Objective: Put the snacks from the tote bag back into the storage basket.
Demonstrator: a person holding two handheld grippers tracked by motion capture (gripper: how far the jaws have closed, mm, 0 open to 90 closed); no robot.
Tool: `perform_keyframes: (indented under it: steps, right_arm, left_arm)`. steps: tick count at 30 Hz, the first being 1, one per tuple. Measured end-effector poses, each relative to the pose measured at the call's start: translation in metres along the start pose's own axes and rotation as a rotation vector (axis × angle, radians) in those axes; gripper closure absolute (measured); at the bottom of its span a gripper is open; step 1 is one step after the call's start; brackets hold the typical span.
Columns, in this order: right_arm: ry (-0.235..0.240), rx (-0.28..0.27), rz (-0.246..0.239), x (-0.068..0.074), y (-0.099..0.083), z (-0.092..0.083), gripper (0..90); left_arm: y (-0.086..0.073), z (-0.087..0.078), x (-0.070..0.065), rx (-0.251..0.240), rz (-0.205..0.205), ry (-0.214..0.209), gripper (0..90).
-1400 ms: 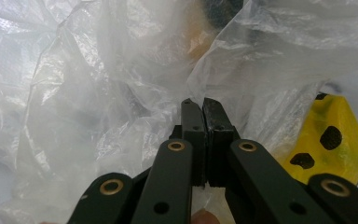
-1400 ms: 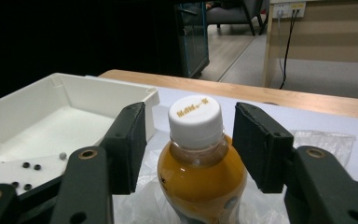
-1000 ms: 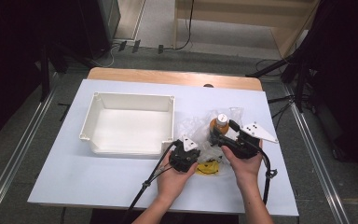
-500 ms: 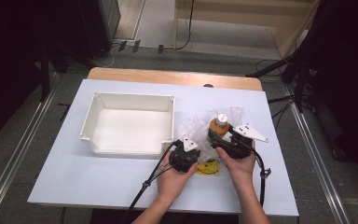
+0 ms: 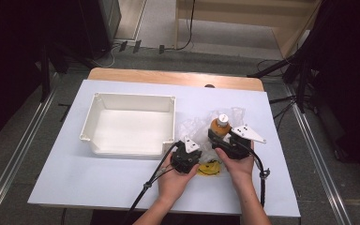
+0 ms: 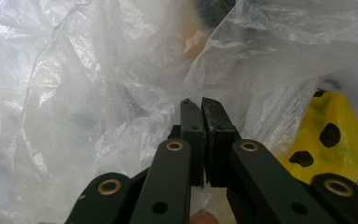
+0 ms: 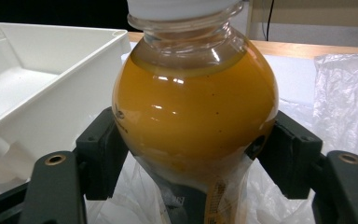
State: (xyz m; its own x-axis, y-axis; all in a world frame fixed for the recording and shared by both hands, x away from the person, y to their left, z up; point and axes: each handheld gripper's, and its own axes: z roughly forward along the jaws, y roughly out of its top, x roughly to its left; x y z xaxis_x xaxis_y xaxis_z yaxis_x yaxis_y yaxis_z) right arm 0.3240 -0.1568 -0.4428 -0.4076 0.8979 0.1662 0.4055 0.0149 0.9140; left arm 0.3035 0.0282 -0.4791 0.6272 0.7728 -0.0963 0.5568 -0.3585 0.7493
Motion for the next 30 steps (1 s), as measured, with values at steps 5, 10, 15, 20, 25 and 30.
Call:
perform_keyframes:
  steps: [5, 10, 15, 20, 25, 30]
  right_arm:
    - [-0.017, -0.005, -0.006, 0.003, -0.001, 0.0, 31.0]
    - [-0.026, -0.007, -0.007, 0.004, 0.0, 0.0, 31.6]
    - [-0.039, -0.004, -0.033, 0.007, 0.002, -0.001, 32.0]
    - [-0.018, -0.02, -0.022, 0.01, 0.012, -0.007, 32.0]
    - [-0.008, -0.04, -0.02, 0.015, 0.025, -0.016, 32.0]
    - [0.002, -0.071, -0.024, 0.019, 0.038, -0.029, 32.0]
  left_arm:
    - [0.0, 0.0, 0.0, 0.0, -0.001, 0.001, 88.9]
    - [0.0, 0.0, 0.0, 0.001, -0.003, 0.0, 89.1]
    - [0.0, 0.0, 0.0, -0.002, -0.008, 0.0, 89.2]
    - [0.0, 0.0, 0.0, -0.004, -0.008, -0.002, 89.3]
    - [0.0, 0.001, -0.001, -0.008, -0.012, -0.001, 89.3]
    - [0.0, 0.001, -0.001, -0.001, -0.003, 0.0, 89.3]
